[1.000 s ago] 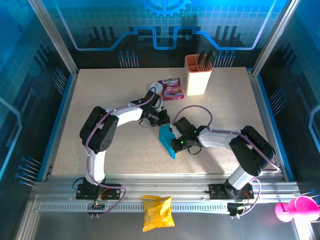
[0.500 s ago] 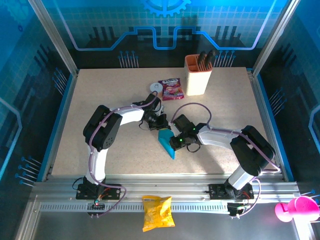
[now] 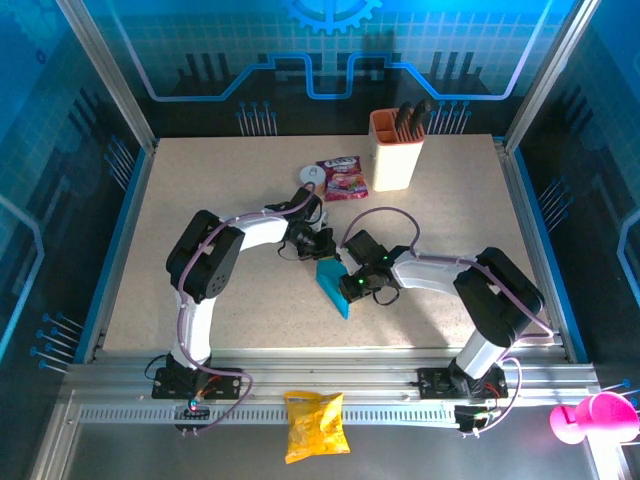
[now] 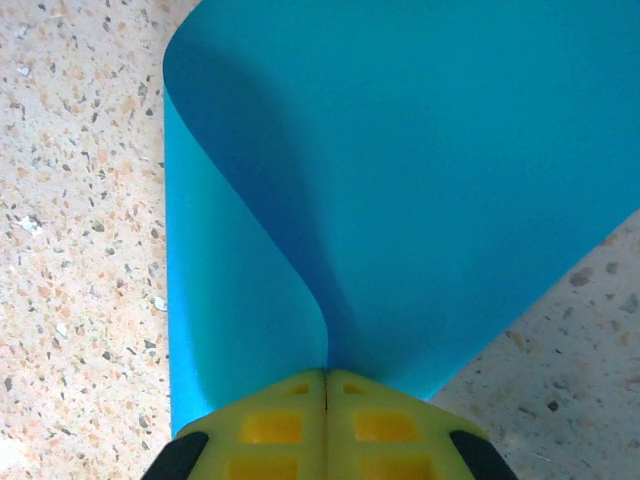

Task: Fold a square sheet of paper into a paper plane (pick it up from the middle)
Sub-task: Third fold the triangle at the center of the table.

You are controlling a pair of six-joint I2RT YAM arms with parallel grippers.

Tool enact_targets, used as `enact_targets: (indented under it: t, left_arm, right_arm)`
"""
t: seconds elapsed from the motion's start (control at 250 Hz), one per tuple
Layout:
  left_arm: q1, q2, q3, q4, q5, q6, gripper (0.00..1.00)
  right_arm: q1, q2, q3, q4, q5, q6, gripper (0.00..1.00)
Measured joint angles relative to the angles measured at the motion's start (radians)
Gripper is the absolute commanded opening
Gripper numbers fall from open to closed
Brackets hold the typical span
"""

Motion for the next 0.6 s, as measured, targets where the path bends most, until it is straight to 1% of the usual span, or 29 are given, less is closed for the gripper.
enact_targets:
  t: [0.603]
  left_arm:
    - [0.0,0.0,-0.005,0.006,0.001,0.003,0.0]
  right_arm:
    - [0.0,0.016,0.039,-0.017,0.0,-0.008,0.0]
